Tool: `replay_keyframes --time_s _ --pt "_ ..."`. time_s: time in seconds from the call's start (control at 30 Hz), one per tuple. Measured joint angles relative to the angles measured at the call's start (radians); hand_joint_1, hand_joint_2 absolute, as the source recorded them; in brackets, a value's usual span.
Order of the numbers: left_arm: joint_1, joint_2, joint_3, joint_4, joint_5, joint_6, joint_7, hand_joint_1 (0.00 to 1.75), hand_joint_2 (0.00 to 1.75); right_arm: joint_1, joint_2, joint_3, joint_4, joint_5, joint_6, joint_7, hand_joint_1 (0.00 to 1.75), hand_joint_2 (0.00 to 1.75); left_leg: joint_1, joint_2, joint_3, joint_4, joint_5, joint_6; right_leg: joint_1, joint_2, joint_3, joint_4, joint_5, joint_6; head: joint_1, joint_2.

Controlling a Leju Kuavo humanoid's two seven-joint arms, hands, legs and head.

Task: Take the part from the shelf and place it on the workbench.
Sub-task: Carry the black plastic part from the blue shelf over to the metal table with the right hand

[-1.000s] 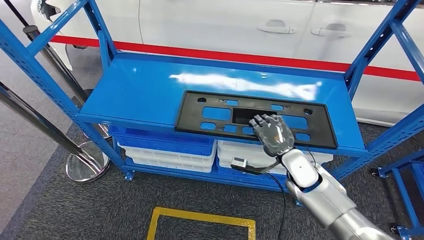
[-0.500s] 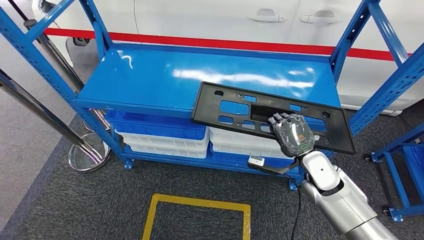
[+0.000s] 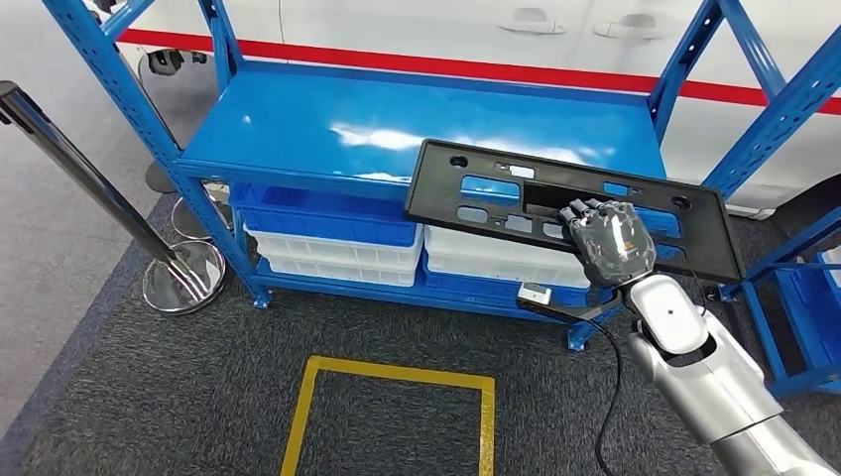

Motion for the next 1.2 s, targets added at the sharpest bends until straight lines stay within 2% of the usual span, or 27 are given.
replay_keyframes --time_s 0.07,0.1,0.13,0.2,0.23,0.27,0.33,0.37,0.4,0.43,0.5,0.57,0.6,0.63,0.7,0.73,0.77,0.83,0.87,0.9,0.93,0.97,1.0,1.03,1.1,1.13,1.2 --pt "0.0 -0.004 0.0 0.0 0.005 0.0 0.001 0.0 1.75 -0.006 -0.005 -0.003 -0.01 0.0 0.012 0.0 1.68 1.75 -0.003 -0.001 -0.024 0.017 0.011 -0.009 0.004 0.0 0.1 -0.138 -0.021 -0.008 0.0 0.0" --pt "0.001 -0.005 0.0 0.0 0.008 0.0 0.001 0.0 1.75 -0.011 -0.008 -0.006 -0.013 -0.002 0.018 0.0 1.68 1.75 -0.005 -0.001 -0.03 0.021 0.018 -0.014 0.007 0.0 0.127 -0.181 -0.037 -0.013 0.0 0.0" --pt "0.001 -0.006 0.0 0.0 0.009 0.0 0.001 0.0 1.75 -0.017 -0.009 -0.008 -0.015 -0.003 0.025 0.0 1.68 1.75 -0.005 -0.001 -0.034 0.021 0.026 -0.019 0.01 0.0 0.134 -0.201 -0.043 -0.018 0.0 0.0" --pt "0.003 -0.007 0.0 0.001 0.011 0.001 0.001 0.0 1.75 -0.028 -0.012 -0.011 -0.015 -0.004 0.033 -0.001 1.68 1.75 -0.006 -0.004 -0.043 0.022 0.035 -0.03 0.006 -0.002 0.119 -0.204 -0.025 -0.032 0.0 0.0" --pt "0.003 -0.008 0.0 0.002 0.011 0.001 0.001 0.0 1.75 -0.033 -0.012 -0.011 -0.015 -0.005 0.037 -0.001 1.68 1.75 -0.005 -0.006 -0.052 0.036 0.014 -0.036 0.003 -0.004 0.107 -0.205 -0.013 -0.041 0.0 0.0" --pt "0.004 -0.008 0.0 0.002 0.011 0.001 0.001 0.0 1.75 -0.036 -0.012 -0.011 -0.015 -0.005 0.04 -0.003 1.68 1.75 -0.004 -0.007 -0.065 0.068 -0.025 -0.042 0.0 -0.006 0.094 -0.207 0.001 -0.048 0.0 0.0" --pt "0.004 -0.009 0.0 0.003 0.011 0.0 0.001 0.0 1.75 -0.043 -0.012 -0.011 -0.015 -0.005 0.046 -0.006 1.68 1.75 0.002 -0.008 -0.094 0.184 -0.129 -0.053 0.0 -0.007 0.064 -0.205 0.025 -0.055 0.0 0.0" --pt "0.003 -0.01 0.0 0.003 0.011 0.0 0.002 0.0 1.75 -0.045 -0.012 -0.011 -0.015 -0.005 0.05 -0.007 1.68 1.75 0.004 -0.007 -0.102 0.245 -0.159 -0.056 0.001 -0.007 0.048 -0.203 0.037 -0.055 0.0 0.0" --pt "0.003 -0.01 0.0 0.002 0.011 0.0 0.002 0.0 1.75 -0.048 -0.012 -0.011 -0.015 -0.005 0.053 -0.007 1.68 1.75 0.006 -0.007 -0.101 0.286 -0.165 -0.058 0.001 -0.007 0.032 -0.201 0.048 -0.054 0.0 0.0" --pt "0.002 -0.01 0.0 0.002 0.011 -0.001 0.002 0.0 1.75 -0.05 -0.012 -0.011 -0.015 -0.006 0.056 -0.008 1.68 1.75 0.007 -0.007 -0.086 0.297 -0.149 -0.059 0.001 -0.007 0.014 -0.198 0.059 -0.052 0.0 0.0" --pt "-0.001 -0.011 0.0 0.002 0.011 -0.002 0.002 0.0 1.75 -0.055 -0.012 -0.011 -0.015 -0.008 0.065 -0.008 1.68 1.75 0.008 -0.008 -0.008 0.222 -0.098 -0.055 0.001 -0.007 -0.016 -0.191 0.08 -0.046 0.0 0.0" --pt "-0.004 -0.01 0.0 0.002 0.012 -0.003 0.003 0.0 1.75 -0.065 -0.012 -0.011 -0.015 -0.01 0.076 -0.007 1.68 1.75 0.005 -0.01 0.097 0.079 -0.101 -0.046 0.002 -0.007 -0.035 -0.188 0.1 -0.036 0.0 0.0" --pt "-0.004 -0.01 0.0 0.002 0.012 -0.003 0.003 0.0 1.75 -0.073 -0.012 -0.012 -0.015 -0.011 0.081 -0.006 1.68 1.75 0.003 -0.011 0.128 0.028 -0.11 -0.041 0.002 -0.007 -0.039 -0.189 0.11 -0.031 0.0 0.0" --pt "-0.005 -0.01 0.0 0.002 0.013 -0.003 0.004 0.0 1.75 -0.081 -0.012 -0.012 -0.014 -0.013 0.085 -0.005 1.68 1.75 -0.001 -0.012 0.139 0.0 -0.117 -0.036 0.001 -0.008 -0.041 -0.194 0.122 -0.024 0.0 0.0" --pt "-0.005 -0.011 0.0 0.003 0.014 -0.003 0.006 0.0 1.75 -0.096 -0.011 -0.012 -0.013 -0.015 0.091 -0.005 1.68 1.75 -0.001 -0.01 0.125 -0.012 -0.097 -0.024 0.0 -0.006 -0.045 -0.203 0.139 -0.011 0.0 0.0" --pt "-0.005 -0.011 0.0 0.003 0.014 -0.003 0.007 0.0 1.75 -0.101 -0.011 -0.012 -0.011 -0.016 0.094 -0.004 1.68 1.75 0.0 -0.008 0.117 -0.017 -0.083 -0.016 0.0 -0.005 -0.052 -0.197 0.125 -0.006 0.0 0.0" --pt "-0.006 -0.011 0.0 0.003 0.014 -0.003 0.008 0.0 1.75 -0.104 -0.011 -0.012 -0.01 -0.016 0.097 -0.004 1.68 1.75 0.003 -0.006 0.106 -0.021 -0.068 -0.007 -0.001 -0.003 -0.063 -0.172 0.09 -0.003 0.0 0.0" --pt "-0.006 -0.012 0.0 0.003 0.014 -0.003 0.01 0.0 1.75 -0.111 -0.011 -0.012 -0.006 -0.018 0.103 -0.002 1.68 1.75 0.002 -0.003 0.077 -0.024 -0.04 0.004 -0.002 -0.002 -0.093 -0.063 -0.019 -0.001 0.0 0.0" --pt "-0.005 -0.012 0.0 0.003 0.014 -0.003 0.01 0.0 1.75 -0.112 -0.01 -0.012 -0.004 -0.018 0.104 -0.001 1.68 1.75 0.001 -0.003 0.06 -0.022 -0.027 0.005 -0.002 -0.002 -0.104 0.004 -0.058 0.001 0.0 0.0" --pt "-0.005 -0.013 0.0 0.003 0.014 -0.003 0.011 0.0 1.75 -0.113 -0.01 -0.011 -0.002 -0.019 0.105 -0.001 1.68 1.75 0.0 -0.003 0.043 -0.02 -0.016 0.005 -0.002 -0.002 -0.107 0.056 -0.069 0.002 0.0 0.0" --pt "-0.004 -0.013 0.0 0.003 0.015 -0.003 0.011 0.0 1.75 -0.113 -0.009 -0.011 0.0 -0.019 0.107 0.0 1.68 1.75 -0.002 -0.003 0.026 -0.017 -0.005 0.005 -0.002 -0.002 -0.098 0.084 -0.058 0.002 0.0 0.0" --pt "-0.004 -0.013 0.0 0.003 0.015 -0.004 0.012 0.0 1.75 -0.114 -0.007 -0.011 0.001 -0.019 0.109 0.0 1.68 1.75 -0.002 -0.003 0.009 -0.013 0.005 0.004 -0.002 -0.002 -0.073 0.078 -0.031 0.0 0.0 0.0" --pt "-0.005 -0.013 0.0 0.003 0.016 -0.004 0.012 0.0 1.75 -0.116 -0.006 -0.011 0.002 -0.02 0.111 0.001 1.68 1.75 -0.003 -0.003 -0.007 -0.007 0.014 0.002 -0.001 -0.002 -0.031 0.039 -0.005 -0.003 0.0 0.0" --pt "-0.005 -0.013 0.0 0.003 0.017 -0.004 0.012 0.0 1.75 -0.12 -0.004 -0.011 0.003 -0.02 0.114 0.001 1.68 1.75 -0.004 -0.003 -0.021 -0.001 0.021 -0.001 0.001 -0.002 0.024 -0.025 0.002 -0.008 0.0 0.0" --pt "-0.004 -0.014 0.0 0.003 0.019 -0.003 0.013 0.0 1.75 -0.13 -0.001 -0.011 0.003 -0.02 0.118 0.001 1.68 1.75 -0.006 -0.003 -0.041 0.009 0.036 -0.01 0.006 -0.002 0.118 -0.161 -0.023 -0.017 0.0 0.0" --pt "-0.004 -0.014 0.0 0.003 0.019 -0.003 0.014 0.0 1.75 -0.135 0.001 -0.011 0.004 -0.021 0.119 0.002 1.68 1.75 -0.006 -0.003 -0.046 0.01 0.045 -0.014 0.01 -0.002 0.139 -0.199 -0.038 -0.02 0.0 0.0" --pt "-0.003 -0.015 0.0 0.003 0.021 -0.003 0.016 0.0 1.75 -0.14 0.003 -0.009 0.007 -0.022 0.122 0.002 1.68 1.75 -0.007 -0.005 -0.053 0.007 0.059 -0.026 0.009 -0.005 0.136 -0.218 -0.031 -0.028 0.0 0.0"
